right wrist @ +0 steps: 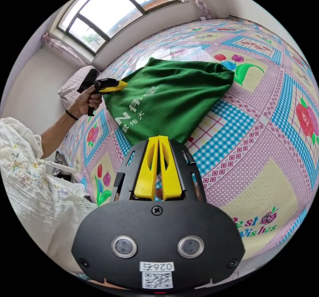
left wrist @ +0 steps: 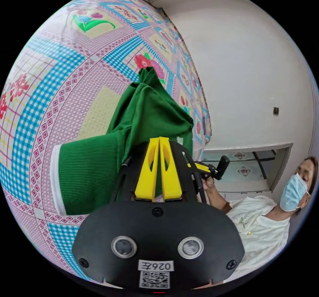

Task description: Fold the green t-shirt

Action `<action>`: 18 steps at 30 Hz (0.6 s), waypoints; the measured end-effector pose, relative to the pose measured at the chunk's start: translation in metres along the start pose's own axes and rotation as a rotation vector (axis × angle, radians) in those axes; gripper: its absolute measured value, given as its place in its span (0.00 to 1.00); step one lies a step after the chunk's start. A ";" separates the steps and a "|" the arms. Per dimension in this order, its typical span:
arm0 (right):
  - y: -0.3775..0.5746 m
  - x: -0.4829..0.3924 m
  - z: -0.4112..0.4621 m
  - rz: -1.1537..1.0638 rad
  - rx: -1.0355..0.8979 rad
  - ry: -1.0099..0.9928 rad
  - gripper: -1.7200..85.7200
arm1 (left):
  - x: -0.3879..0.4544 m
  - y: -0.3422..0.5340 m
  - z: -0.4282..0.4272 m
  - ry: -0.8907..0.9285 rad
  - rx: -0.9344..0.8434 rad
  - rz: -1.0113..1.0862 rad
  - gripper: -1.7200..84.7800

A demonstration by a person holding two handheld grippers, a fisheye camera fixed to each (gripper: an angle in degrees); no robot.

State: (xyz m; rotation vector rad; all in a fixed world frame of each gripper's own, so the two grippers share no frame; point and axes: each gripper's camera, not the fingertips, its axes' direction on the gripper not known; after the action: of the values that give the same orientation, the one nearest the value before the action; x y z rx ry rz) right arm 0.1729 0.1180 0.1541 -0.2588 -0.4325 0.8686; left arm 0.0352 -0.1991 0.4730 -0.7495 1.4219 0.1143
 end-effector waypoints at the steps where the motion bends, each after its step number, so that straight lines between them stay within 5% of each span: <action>1: 0.011 0.003 -0.001 0.038 0.001 -0.028 0.01 | -0.006 0.003 0.007 0.030 -0.014 -0.012 0.01; 9: 0.077 -0.022 -0.027 0.057 0.057 0.003 0.01 | 0.077 0.081 -0.010 -0.029 0.153 0.139 0.01; 15: 0.126 -0.073 -0.021 0.006 0.086 0.007 0.01 | 0.146 0.214 -0.004 -0.276 0.274 0.248 0.01; 18: 0.156 -0.105 -0.030 -0.029 0.152 0.052 0.01 | 0.196 0.297 0.002 -0.545 0.429 0.328 0.01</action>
State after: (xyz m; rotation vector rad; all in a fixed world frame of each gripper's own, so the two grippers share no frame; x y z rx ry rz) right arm 0.0216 0.1312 0.0392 -0.1348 -0.3195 0.8602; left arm -0.0752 -0.0395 0.1744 -0.1057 0.9828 0.2386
